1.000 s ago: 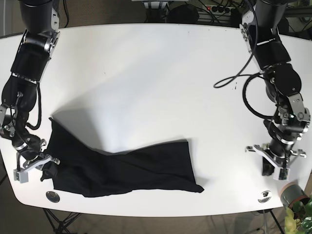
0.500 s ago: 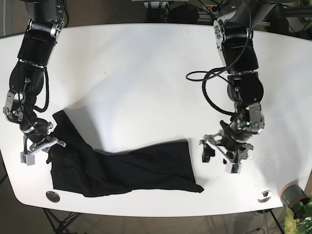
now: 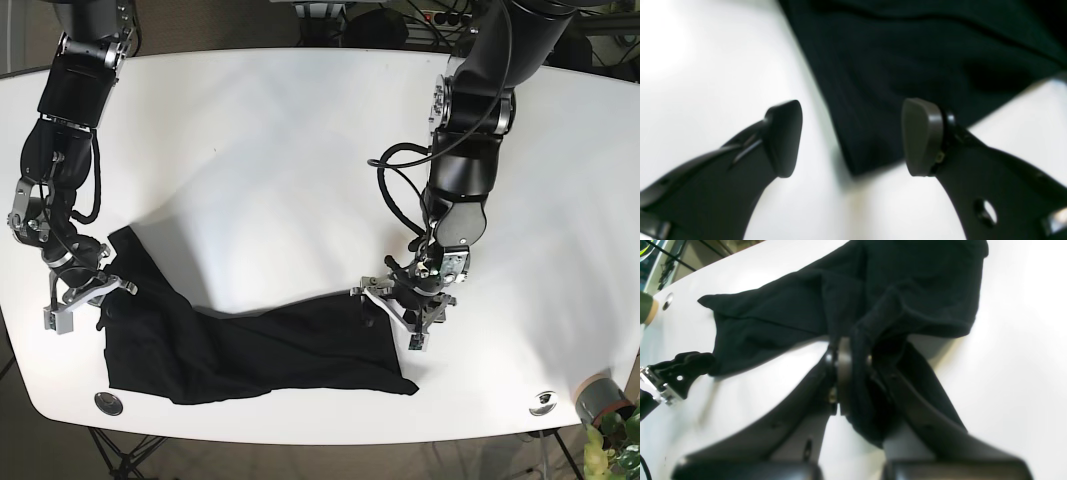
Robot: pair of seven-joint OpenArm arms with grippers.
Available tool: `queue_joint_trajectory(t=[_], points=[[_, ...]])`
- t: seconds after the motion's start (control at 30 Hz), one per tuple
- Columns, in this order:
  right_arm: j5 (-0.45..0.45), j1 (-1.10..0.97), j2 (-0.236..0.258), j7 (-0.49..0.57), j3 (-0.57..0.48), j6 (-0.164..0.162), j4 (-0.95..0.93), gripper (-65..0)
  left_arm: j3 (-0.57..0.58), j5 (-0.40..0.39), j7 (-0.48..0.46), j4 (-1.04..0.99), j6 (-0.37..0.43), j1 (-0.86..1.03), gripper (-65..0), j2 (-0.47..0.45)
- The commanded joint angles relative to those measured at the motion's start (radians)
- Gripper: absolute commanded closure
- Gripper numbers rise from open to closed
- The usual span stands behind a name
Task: Fold the T-shirt properly
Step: 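Release with the left gripper and regrasp the shirt edge beside it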
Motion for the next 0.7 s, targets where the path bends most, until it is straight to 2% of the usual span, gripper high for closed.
queue_joint_trajectory(t=[0.0,0.23,0.37,0.43,0.6,0.63,0.67], points=[[0.019,0.024,0.001,0.025,0.006,0.009,0.027,-1.9,0.046,-0.008,-0.042,-0.070,0.014,-0.051,-43.9,0.002],[0.019,0.009,-0.016,0.025,0.008,0.009,0.027,-1.9,0.115,-0.007,-0.043,-0.135,0.007,-0.063,-44.0,0.032],[0.019,0.009,-0.019,0.025,0.008,0.009,0.027,-1.9,0.139,-0.007,-0.043,-0.135,0.005,-0.054,-41.0,0.029],[0.019,0.009,-0.030,0.025,0.008,0.009,0.027,-1.9,0.138,-0.007,-0.043,-0.135,0.005,-0.048,-33.3,0.028],[0.019,0.011,-0.030,0.025,0.008,0.009,0.028,-1.9,0.135,-0.010,-0.043,-0.127,0.007,-0.034,-3.3,-0.034],[0.019,0.011,-0.030,0.025,0.008,0.009,0.028,-1.9,0.135,-0.010,-0.043,-0.127,0.007,-0.034,0.0,-0.038],[0.019,0.011,-0.031,0.025,0.009,0.009,0.028,-1.9,0.135,-0.010,-0.042,-0.127,0.007,-0.034,0.0,-0.047]])
